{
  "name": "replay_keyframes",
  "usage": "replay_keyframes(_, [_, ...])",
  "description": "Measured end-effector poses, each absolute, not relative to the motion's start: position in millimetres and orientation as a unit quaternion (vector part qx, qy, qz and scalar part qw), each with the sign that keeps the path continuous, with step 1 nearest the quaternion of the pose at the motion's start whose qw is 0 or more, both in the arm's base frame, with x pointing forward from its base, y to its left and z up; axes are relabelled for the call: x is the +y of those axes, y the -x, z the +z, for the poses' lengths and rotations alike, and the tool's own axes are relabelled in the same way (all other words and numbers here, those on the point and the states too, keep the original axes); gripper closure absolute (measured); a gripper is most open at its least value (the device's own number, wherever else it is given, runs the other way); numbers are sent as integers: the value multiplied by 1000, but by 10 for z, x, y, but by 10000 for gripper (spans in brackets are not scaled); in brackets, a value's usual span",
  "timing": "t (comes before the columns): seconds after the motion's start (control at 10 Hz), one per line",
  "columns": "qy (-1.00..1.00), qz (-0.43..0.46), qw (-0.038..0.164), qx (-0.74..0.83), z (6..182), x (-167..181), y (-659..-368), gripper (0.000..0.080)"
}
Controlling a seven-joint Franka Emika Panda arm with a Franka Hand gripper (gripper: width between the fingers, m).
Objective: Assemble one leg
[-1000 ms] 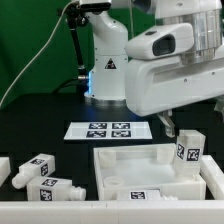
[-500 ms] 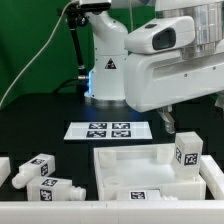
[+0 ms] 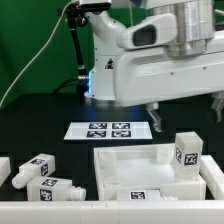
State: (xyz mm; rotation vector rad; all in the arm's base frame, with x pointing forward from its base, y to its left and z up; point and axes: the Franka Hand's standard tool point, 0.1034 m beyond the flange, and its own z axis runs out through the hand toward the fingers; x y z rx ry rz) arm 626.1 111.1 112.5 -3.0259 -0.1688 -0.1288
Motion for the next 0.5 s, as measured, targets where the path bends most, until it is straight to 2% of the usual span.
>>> replay_keyframes(0.5, [996,-30,54,-60,1116,1125,-6237,151])
